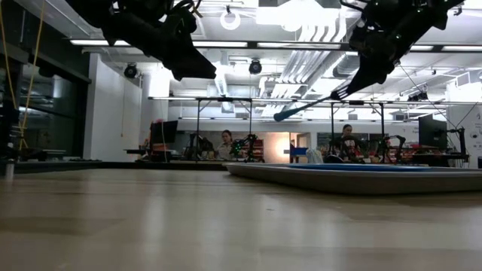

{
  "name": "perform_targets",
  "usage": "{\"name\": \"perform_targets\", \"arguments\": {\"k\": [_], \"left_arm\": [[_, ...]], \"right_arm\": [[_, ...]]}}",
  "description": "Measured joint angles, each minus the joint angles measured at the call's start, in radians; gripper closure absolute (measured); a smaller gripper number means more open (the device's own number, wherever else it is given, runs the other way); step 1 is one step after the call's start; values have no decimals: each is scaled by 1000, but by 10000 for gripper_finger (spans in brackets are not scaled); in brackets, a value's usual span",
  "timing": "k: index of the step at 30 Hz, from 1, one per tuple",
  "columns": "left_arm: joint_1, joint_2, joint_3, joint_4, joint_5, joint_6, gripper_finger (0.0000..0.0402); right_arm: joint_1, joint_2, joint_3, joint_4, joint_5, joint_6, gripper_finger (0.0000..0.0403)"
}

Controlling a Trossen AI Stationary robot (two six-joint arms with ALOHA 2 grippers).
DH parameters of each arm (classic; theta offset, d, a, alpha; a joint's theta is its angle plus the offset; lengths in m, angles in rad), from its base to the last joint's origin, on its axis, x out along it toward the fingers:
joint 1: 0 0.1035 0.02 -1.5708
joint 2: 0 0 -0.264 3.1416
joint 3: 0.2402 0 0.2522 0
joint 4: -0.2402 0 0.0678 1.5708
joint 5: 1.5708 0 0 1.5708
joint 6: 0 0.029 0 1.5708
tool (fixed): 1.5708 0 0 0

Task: Pick and place plate/cup/fork/spoon on tray
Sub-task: Put the blue fork on the gray serving tray to the right of the yellow spoon

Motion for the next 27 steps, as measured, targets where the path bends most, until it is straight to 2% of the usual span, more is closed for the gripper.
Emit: {"name": "perform_targets", "arguments": {"k": [5,7,14,17,23,27], "left_arm": [[0,0,0,0,0,0,268],[0,0,0,-1,0,0,268],[0,0,0,-20,0,-23,268],[0,0,0,-17,0,-23,268],[0,0,2,35,0,-23,268],[0,0,2,37,0,-23,268]], "right_arm": [[-45,0,0,-1,-74,-18,403],[-57,-3,-24,49,-109,-17,403],[-133,-18,-313,412,-220,50,403],[-168,-11,-346,525,-221,105,403],[-179,50,-330,530,-145,158,403],[-164,136,-327,589,-91,159,403]]}}
